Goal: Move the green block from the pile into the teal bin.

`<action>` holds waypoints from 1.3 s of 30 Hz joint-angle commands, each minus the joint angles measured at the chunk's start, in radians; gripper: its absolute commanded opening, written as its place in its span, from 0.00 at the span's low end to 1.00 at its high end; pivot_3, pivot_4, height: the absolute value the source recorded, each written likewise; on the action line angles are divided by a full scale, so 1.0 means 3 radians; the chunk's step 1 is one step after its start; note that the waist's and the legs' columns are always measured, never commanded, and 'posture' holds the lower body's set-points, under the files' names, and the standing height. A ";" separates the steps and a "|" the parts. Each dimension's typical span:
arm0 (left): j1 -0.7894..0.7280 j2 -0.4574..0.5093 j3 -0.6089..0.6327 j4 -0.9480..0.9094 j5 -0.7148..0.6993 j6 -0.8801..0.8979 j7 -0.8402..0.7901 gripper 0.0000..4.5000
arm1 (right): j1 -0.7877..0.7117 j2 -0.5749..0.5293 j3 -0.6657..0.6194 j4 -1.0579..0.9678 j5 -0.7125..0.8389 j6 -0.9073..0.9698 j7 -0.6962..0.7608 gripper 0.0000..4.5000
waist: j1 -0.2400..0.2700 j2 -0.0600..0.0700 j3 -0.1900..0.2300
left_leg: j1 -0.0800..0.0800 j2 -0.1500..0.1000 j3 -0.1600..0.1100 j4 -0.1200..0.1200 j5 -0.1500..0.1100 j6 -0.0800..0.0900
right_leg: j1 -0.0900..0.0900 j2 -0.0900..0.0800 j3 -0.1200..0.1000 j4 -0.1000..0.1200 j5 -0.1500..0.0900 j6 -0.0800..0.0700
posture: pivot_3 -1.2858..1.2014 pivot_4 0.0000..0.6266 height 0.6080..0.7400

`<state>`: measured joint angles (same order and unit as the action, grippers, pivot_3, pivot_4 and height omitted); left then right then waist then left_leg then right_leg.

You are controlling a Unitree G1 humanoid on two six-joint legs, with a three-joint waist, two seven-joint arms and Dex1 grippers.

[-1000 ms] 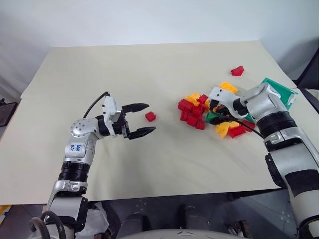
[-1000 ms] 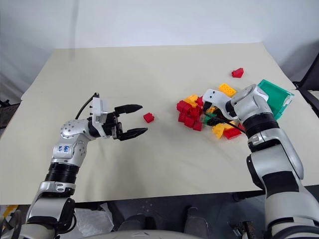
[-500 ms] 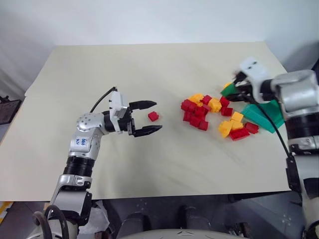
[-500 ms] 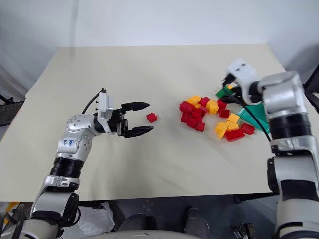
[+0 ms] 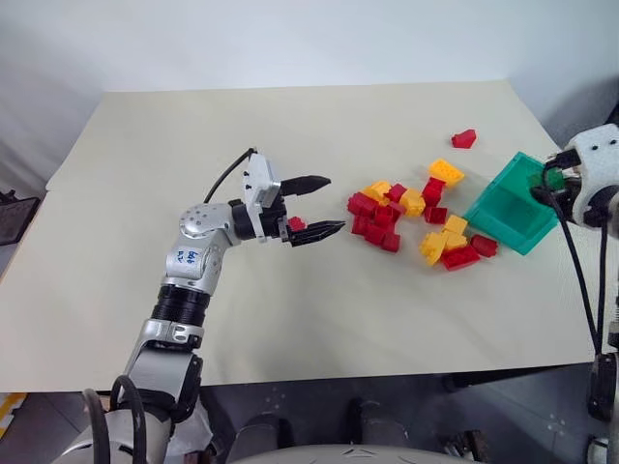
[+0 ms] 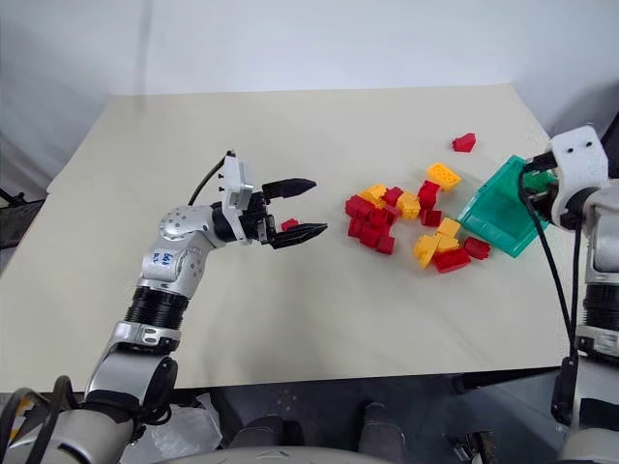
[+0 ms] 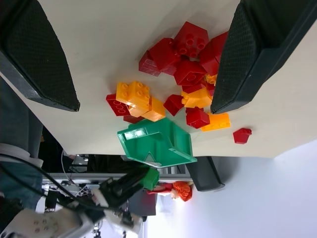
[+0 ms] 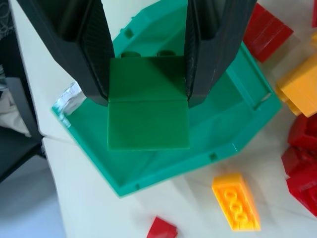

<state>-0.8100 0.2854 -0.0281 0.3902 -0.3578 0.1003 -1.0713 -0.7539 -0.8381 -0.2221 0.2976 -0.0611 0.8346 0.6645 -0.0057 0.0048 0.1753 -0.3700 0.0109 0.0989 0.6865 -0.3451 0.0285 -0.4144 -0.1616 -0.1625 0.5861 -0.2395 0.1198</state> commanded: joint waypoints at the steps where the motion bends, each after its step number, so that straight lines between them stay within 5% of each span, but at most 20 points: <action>1: -0.0098 -0.0013 -0.0012 0.0021 0.0025 -0.0067 -0.0025 1.00 | -0.0148 0.0042 0.0039 0.0399 0.0075 -0.0425 -0.0074 0.41 | -0.0002 0.0000 0.0000 | 0.0000 0.0000 0.0004 0.0000 0.0000 0.0000 | 0.0000 0.0000 0.0000 0.0001 0.0000 0.0000 | 0.52 0.24 1.00; 10: -0.0092 0.0016 0.0008 0.0080 0.0064 -0.0172 -0.0069 1.00 | -0.0526 0.0007 0.0276 0.1018 0.0069 -0.0848 -0.0150 1.00 | 0.0005 0.0000 0.0000 | -0.0003 0.0004 0.0009 -0.0001 0.0000 0.0000 | -0.0002 0.0000 -0.0002 0.0000 0.0000 0.0000 | 0.52 0.24 1.00; 18: 0.0065 0.0114 0.0102 -0.0154 -0.0047 0.0053 -0.0019 1.00 | -0.0131 -0.0265 0.0249 0.0147 0.0467 -0.0545 0.0544 1.00 | 0.0012 0.0000 0.0000 | -0.0004 0.0007 0.0004 -0.0002 0.0000 0.0000 | -0.0002 0.0000 -0.0004 0.0000 0.0000 0.0000 | 0.52 0.24 1.00; 24: 0.0472 0.0399 0.0225 -0.0550 -0.0185 0.0237 -0.0115 1.00 | 0.0926 -0.0443 0.0020 -0.1048 0.1328 -0.0602 0.1624 1.00 | 0.0018 0.0000 0.0000 | -0.0004 0.0006 -0.0006 -0.0003 0.0000 0.0000 | -0.0001 0.0001 -0.0006 -0.0003 0.0000 0.0000 | 0.52 0.24 1.00; 28: 0.0759 0.0607 0.0377 -0.0664 -0.0305 0.0284 -0.0206 1.00 | 0.1133 -0.0139 -0.0232 -0.1064 0.1600 -0.1171 0.1667 1.00 | 0.0009 -0.0003 0.0002 | 0.0002 0.0005 -0.0012 0.0001 -0.0001 0.0000 | 0.0001 0.0000 0.0004 -0.0004 0.0001 0.0001 | 0.52 0.24 1.00; 32: 0.1050 0.0797 0.0612 -0.0760 -0.0444 0.0334 -0.0196 1.00 | 0.1309 0.0087 -0.0392 -0.0924 0.2023 -0.1695 0.2294 1.00 | 0.0012 -0.0006 0.0004 | 0.0006 0.0013 -0.0017 0.0010 0.0000 0.0001 | 0.0006 0.0001 0.0006 0.0001 0.0001 0.0000 | 0.52 0.24 1.00; 39: 0.1282 0.1069 0.0838 -0.0709 -0.0442 0.0345 -0.0128 1.00 | 0.1335 0.0124 -0.0219 -0.0601 0.1999 -0.2119 0.2591 1.00 | 0.0023 -0.0006 0.0004 | 0.0002 0.0011 -0.0019 0.0019 -0.0006 0.0010 | 0.0006 -0.0005 0.0006 0.0004 0.0002 0.0001 | 0.52 0.24 1.00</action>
<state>-0.4258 0.5957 0.2024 0.2055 -0.4755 0.2098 -1.1144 -0.3381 -0.8049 -0.2791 0.1206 0.5133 0.2201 1.4243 0.0012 0.0030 0.1765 -0.3695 0.0141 0.0932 0.6923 -0.3468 0.0315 -0.4127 -0.1632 -0.1606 0.5876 -0.2387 0.1201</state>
